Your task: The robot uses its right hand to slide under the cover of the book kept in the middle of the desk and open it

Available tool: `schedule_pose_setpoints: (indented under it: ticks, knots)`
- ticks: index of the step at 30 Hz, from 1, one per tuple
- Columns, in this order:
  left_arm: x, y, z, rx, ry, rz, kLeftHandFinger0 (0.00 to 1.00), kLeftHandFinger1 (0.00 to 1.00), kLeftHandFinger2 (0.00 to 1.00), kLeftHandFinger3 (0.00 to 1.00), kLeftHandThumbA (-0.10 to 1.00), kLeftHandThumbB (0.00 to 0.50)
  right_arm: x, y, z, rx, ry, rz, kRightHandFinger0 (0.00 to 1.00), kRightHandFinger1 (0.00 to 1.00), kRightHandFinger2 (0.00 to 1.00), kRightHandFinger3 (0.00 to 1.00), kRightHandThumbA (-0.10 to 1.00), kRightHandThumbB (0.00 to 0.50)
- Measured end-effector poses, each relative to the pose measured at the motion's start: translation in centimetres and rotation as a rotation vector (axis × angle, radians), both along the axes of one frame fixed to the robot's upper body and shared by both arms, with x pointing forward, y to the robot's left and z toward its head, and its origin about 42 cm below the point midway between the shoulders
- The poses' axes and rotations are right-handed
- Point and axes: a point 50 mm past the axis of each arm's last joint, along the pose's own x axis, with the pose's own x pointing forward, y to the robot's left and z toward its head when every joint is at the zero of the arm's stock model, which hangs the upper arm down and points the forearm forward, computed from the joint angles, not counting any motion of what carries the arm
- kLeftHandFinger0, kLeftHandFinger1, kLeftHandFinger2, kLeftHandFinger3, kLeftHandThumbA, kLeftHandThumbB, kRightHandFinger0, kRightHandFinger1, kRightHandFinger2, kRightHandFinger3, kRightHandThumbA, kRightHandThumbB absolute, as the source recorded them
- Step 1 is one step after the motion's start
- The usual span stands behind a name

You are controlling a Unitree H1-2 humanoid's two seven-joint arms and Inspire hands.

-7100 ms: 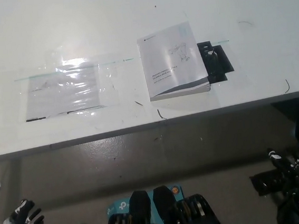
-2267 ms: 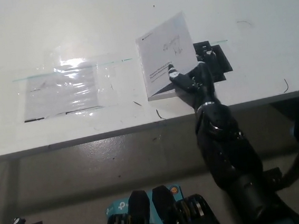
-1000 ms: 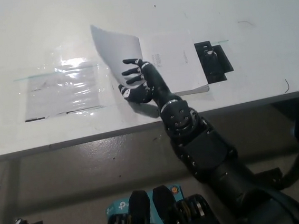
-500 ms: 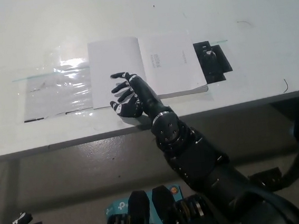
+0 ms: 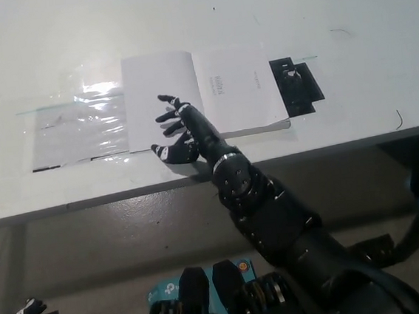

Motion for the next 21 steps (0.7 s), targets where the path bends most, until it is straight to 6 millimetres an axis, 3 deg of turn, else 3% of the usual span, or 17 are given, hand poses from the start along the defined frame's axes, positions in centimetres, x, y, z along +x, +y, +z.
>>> schedule_pose_setpoints:
  ticks: [1, 3, 4, 5, 6, 8, 10, 11, 14, 17, 18, 19, 20, 21]
  knots:
    - [0.0, 0.0, 0.0, 0.000, 0.000, 0.001, 0.62, 0.53, 0.65, 0.70, 0.66, 0.031, 0.0, -0.1, 0.6, 0.021, -0.006, -0.005, 0.35, 0.57, 0.71, 0.92, 0.62, 0.125]
    - [-0.1, 0.0, -0.1, -0.003, 0.002, 0.005, 0.63, 0.54, 0.66, 0.70, 0.66, 0.030, 0.0, -0.6, 2.3, 0.076, -0.033, -0.017, 0.36, 0.60, 0.72, 0.92, 0.63, 0.116]
    - [-0.1, 0.1, -0.1, -0.004, 0.001, 0.006, 0.52, 0.55, 0.70, 0.73, 0.72, 0.027, 0.0, -0.9, 2.8, 0.099, -0.037, -0.025, 0.39, 0.64, 0.75, 0.92, 0.66, 0.110]
    - [-0.2, 0.1, -0.1, -0.004, 0.001, 0.007, 0.51, 0.55, 0.71, 0.74, 0.73, 0.024, -0.1, -1.2, 3.6, 0.127, -0.045, -0.031, 0.39, 0.64, 0.76, 0.93, 0.66, 0.109]
    - [-0.2, 0.1, -0.1, -0.004, 0.001, 0.008, 0.50, 0.55, 0.71, 0.73, 0.72, 0.032, -0.2, -1.6, 4.3, 0.156, -0.054, -0.038, 0.41, 0.66, 0.77, 0.92, 0.63, 0.074]
    - [-0.2, 0.1, -0.1, -0.005, 0.001, 0.008, 0.64, 0.57, 0.75, 0.77, 0.72, 0.035, -0.4, -2.6, 5.5, 0.206, -0.069, -0.052, 0.42, 0.65, 0.75, 0.91, 0.71, 0.090]
    - [-0.2, 0.1, -0.1, -0.006, 0.002, 0.009, 0.61, 0.53, 0.68, 0.72, 0.67, 0.040, -0.7, -3.5, 6.2, 0.248, -0.075, -0.067, 0.47, 0.67, 0.77, 0.92, 0.75, 0.132]
    - [-0.2, 0.1, -0.2, -0.006, 0.003, 0.009, 0.55, 0.52, 0.67, 0.71, 0.67, 0.033, -0.9, -4.2, 6.7, 0.275, -0.082, -0.080, 0.47, 0.69, 0.79, 0.92, 0.75, 0.117]
    - [-0.3, 0.0, -0.3, -0.010, 0.007, 0.010, 0.54, 0.50, 0.66, 0.71, 0.67, 0.030, -1.5, -6.9, 7.4, 0.356, -0.086, -0.125, 0.49, 0.70, 0.79, 0.89, 0.74, 0.123]
    - [-0.4, -0.1, -0.4, -0.014, 0.009, 0.011, 0.53, 0.53, 0.68, 0.74, 0.72, 0.024, -2.2, -9.7, 7.8, 0.430, -0.090, -0.173, 0.51, 0.73, 0.82, 0.99, 0.78, 0.096]
    - [-0.4, -0.2, -0.5, -0.016, 0.010, 0.011, 0.53, 0.53, 0.68, 0.74, 0.72, 0.023, -2.5, -11.8, 8.2, 0.475, -0.099, -0.207, 0.51, 0.74, 0.83, 1.00, 0.78, 0.091]
    - [-0.4, -0.2, -0.5, -0.017, 0.011, 0.010, 0.51, 0.53, 0.70, 0.75, 0.72, 0.019, -2.8, -13.0, 8.3, 0.499, -0.107, -0.228, 0.44, 0.70, 0.80, 1.00, 0.76, 0.103]
    - [-0.4, -0.2, -0.6, -0.019, 0.013, 0.011, 0.50, 0.51, 0.68, 0.73, 0.70, 0.026, -3.2, -14.7, 8.4, 0.532, -0.115, -0.258, 0.47, 0.72, 0.80, 1.00, 0.77, 0.115]
    - [-0.5, -0.3, -0.6, -0.020, 0.013, 0.011, 0.58, 0.54, 0.69, 0.72, 0.69, 0.017, -3.5, -16.6, 8.3, 0.565, -0.117, -0.295, 0.48, 0.70, 0.79, 1.00, 0.76, 0.117]
